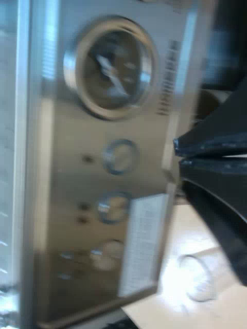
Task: Place mug into machine
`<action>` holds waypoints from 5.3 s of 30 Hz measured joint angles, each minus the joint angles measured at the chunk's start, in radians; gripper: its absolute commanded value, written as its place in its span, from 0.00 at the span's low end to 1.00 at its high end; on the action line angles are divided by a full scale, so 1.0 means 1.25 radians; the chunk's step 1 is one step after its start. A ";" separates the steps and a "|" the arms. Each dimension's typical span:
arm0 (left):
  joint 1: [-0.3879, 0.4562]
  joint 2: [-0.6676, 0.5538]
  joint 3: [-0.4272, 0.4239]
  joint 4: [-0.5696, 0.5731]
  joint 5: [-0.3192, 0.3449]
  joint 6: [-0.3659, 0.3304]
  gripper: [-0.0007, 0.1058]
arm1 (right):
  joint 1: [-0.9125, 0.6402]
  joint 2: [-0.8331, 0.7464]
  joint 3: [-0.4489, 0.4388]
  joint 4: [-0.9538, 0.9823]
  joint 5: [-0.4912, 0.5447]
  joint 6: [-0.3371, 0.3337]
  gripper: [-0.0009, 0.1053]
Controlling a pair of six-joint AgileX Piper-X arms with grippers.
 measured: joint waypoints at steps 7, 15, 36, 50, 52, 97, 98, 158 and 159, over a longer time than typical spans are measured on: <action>0.000 0.028 0.002 -0.035 -0.002 0.000 0.74 | -0.016 0.033 -0.050 -0.007 -0.010 0.000 0.01; 0.000 0.077 0.002 -0.071 -0.003 0.000 0.74 | -0.019 0.089 -0.088 -0.007 -0.013 0.000 0.01; 0.000 0.077 0.002 -0.071 -0.003 0.000 0.74 | -0.072 0.112 -0.100 -0.007 -0.056 -0.001 0.01; 0.000 0.077 0.002 -0.071 -0.003 0.000 0.74 | -0.071 0.112 -0.100 -0.002 -0.066 -0.001 0.01; 0.000 0.077 0.002 -0.071 -0.003 0.000 0.74 | -0.065 0.112 -0.102 0.006 -0.048 -0.001 0.01; 0.000 0.079 0.002 -0.055 -0.003 0.000 0.74 | -0.060 0.123 -0.101 -0.030 -0.074 -0.001 0.01; 0.000 0.079 0.002 -0.055 -0.003 0.000 0.74 | -0.060 0.130 -0.101 -0.030 -0.074 -0.001 0.01; 0.000 0.097 -0.157 0.015 -0.067 0.000 0.58 | -0.054 -0.201 -0.101 0.374 0.028 -0.021 0.59; 0.000 0.107 -0.161 0.015 -0.071 0.000 0.58 | -0.072 -0.211 -0.101 0.385 0.028 -0.021 0.59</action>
